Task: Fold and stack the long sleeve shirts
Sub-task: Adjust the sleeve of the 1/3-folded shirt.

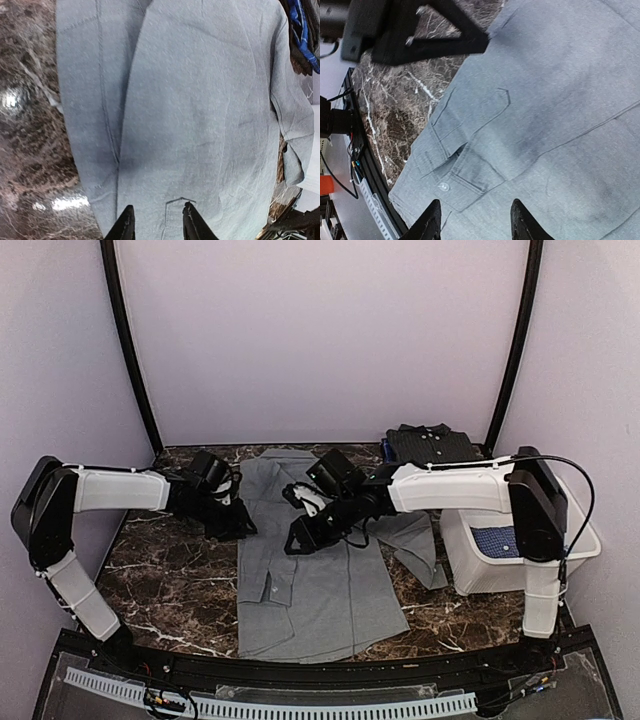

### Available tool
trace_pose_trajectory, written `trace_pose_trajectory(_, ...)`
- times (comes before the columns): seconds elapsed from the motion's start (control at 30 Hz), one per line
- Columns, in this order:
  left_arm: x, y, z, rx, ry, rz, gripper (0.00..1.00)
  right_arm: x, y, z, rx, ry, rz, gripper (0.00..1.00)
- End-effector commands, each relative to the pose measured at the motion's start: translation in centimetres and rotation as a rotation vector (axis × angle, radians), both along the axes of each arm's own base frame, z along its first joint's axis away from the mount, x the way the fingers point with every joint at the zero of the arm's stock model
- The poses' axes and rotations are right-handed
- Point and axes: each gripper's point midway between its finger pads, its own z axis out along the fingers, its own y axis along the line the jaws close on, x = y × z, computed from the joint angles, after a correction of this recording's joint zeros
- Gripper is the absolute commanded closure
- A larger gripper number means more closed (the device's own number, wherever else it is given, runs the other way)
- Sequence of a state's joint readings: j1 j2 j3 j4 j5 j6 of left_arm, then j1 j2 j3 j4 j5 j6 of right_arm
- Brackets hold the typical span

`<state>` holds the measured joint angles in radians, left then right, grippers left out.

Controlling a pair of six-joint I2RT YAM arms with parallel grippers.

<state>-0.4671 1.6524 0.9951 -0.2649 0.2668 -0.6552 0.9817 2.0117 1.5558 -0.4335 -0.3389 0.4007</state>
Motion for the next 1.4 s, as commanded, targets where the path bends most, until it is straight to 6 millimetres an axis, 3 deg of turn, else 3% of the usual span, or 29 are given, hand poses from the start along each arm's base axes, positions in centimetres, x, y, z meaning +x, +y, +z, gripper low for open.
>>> trace_pose_trajectory(0.0,-3.9,-0.1,-0.3,0.054,0.047,-0.034,0.68,1.7,-0.1,2.2,0.069,-0.080,-0.054,0.57)
trace_pose_trajectory(0.27,-10.1,1.5,-1.6,0.108,0.128,-0.050,0.68,-1.8,-0.1,0.1,0.026,-0.073,0.002,0.58)
trace_pose_trajectory(0.5,-13.6,1.8,-2.5,0.109,0.184,-0.099,0.67,-3.8,1.3,-2.7,-0.028,-0.055,0.009,0.58)
trace_pose_trajectory(0.8,-15.3,1.3,-3.8,0.112,0.218,-0.125,0.67,-4.9,1.9,-5.0,-0.127,-0.074,0.023,0.51)
trace_pose_trajectory(1.37,-15.6,0.3,-4.3,0.107,0.228,-0.160,0.67,-5.4,2.4,-7.9,-0.229,-0.072,0.053,0.54)
